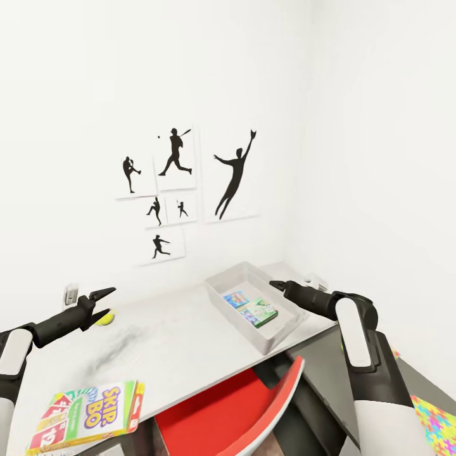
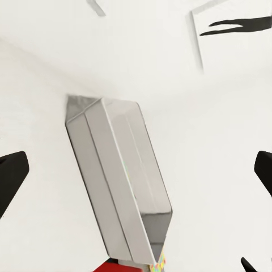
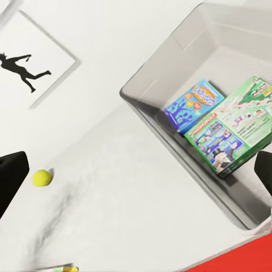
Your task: Put all the toys in the child's room - the three board games (two on the bed and one on the table), the two jigsaw puzzles on the table, and the tennis ball on the table - inside the toy box on the table in the child's room.
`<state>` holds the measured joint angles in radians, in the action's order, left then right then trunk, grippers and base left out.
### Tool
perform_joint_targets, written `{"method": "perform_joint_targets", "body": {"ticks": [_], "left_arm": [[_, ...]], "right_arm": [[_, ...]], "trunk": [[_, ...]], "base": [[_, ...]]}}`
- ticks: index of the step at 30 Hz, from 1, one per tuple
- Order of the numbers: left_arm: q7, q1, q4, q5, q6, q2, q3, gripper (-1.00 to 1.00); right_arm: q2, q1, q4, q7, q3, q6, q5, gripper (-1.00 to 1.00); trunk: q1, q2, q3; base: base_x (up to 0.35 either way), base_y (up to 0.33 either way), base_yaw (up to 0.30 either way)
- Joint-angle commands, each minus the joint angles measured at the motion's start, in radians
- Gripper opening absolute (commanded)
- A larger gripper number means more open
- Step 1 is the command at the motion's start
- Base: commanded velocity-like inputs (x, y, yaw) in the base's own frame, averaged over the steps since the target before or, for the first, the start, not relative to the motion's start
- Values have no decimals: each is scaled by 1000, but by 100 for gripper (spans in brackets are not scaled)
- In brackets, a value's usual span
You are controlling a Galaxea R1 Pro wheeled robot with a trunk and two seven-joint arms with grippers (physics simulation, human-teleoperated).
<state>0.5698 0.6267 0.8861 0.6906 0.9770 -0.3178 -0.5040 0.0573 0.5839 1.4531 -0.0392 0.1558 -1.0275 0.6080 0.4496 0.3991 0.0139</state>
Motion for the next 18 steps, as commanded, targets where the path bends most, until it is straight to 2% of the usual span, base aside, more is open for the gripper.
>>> {"method": "perform_joint_targets", "body": {"ticks": [1,18], "left_arm": [[5,1,-1,-4,5,0,-2,100],[5,0,-1,-3,5,0,-2,100]], "right_arm": [[1,1,1,-5,2,-5,6,100],[1,1,1,-5,2,-5,6,100]], "trunk": [[0,1,-1],[0,1,-1]], "base": [[0,98,186],[-3,19,270]]}}
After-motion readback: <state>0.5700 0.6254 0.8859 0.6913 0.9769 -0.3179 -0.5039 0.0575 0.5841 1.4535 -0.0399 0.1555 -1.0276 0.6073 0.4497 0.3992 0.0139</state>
